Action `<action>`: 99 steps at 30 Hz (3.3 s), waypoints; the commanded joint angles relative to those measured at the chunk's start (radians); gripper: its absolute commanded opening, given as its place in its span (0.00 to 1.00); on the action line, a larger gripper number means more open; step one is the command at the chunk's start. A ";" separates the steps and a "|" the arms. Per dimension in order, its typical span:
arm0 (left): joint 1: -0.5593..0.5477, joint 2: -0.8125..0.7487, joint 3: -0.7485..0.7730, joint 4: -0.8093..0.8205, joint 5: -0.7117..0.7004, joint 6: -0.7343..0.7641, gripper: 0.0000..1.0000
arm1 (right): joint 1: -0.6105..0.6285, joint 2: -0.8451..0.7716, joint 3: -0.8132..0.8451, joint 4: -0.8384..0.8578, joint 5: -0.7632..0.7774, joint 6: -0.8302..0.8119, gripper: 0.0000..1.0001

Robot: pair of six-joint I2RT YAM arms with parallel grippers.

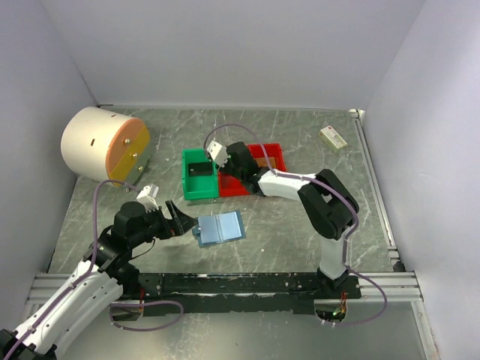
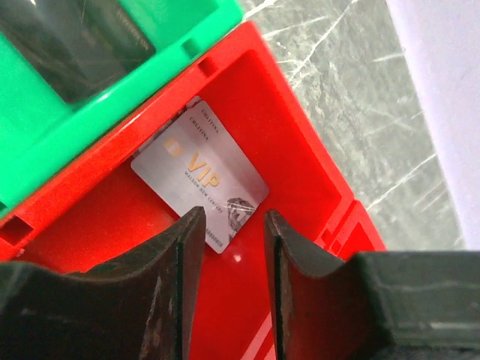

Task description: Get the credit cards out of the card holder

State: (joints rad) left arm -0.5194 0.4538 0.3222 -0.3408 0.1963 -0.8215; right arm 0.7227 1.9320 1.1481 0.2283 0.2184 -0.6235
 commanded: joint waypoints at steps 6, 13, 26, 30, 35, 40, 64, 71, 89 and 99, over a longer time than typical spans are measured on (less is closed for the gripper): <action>0.008 0.006 0.003 0.037 0.009 0.003 0.99 | -0.010 -0.049 0.206 -0.425 -0.081 0.691 0.25; 0.007 0.017 -0.010 0.040 0.008 -0.007 0.99 | -0.015 0.015 0.241 -0.525 -0.099 0.902 0.08; 0.007 0.007 0.003 0.011 -0.009 -0.007 0.99 | -0.014 0.238 0.474 -0.613 -0.026 0.929 0.06; 0.007 0.017 0.005 0.014 -0.010 -0.003 0.99 | -0.016 0.263 0.489 -0.586 0.030 0.925 0.06; 0.007 0.033 0.009 0.018 -0.006 0.003 0.99 | -0.018 0.281 0.496 -0.554 0.074 0.910 0.06; 0.007 0.042 0.011 0.021 0.000 0.005 0.99 | -0.019 0.287 0.526 -0.581 0.077 0.885 0.07; 0.006 0.241 -0.057 0.164 0.074 -0.009 0.87 | -0.012 -0.405 -0.295 -0.306 -0.489 1.245 0.40; 0.005 0.248 -0.073 0.189 0.090 -0.018 0.80 | -0.010 -0.363 -0.345 -0.296 -0.539 1.282 0.36; 0.000 0.361 -0.044 0.270 0.167 0.016 0.67 | -0.010 -0.326 -0.393 -0.302 -0.515 1.286 0.33; -0.030 0.446 -0.039 0.302 0.123 0.016 0.55 | -0.009 -0.297 -0.393 -0.294 -0.521 1.291 0.32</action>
State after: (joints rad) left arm -0.5350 0.8806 0.2550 -0.1017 0.3229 -0.8185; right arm 0.7090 1.6115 0.7639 -0.0788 -0.3012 0.6586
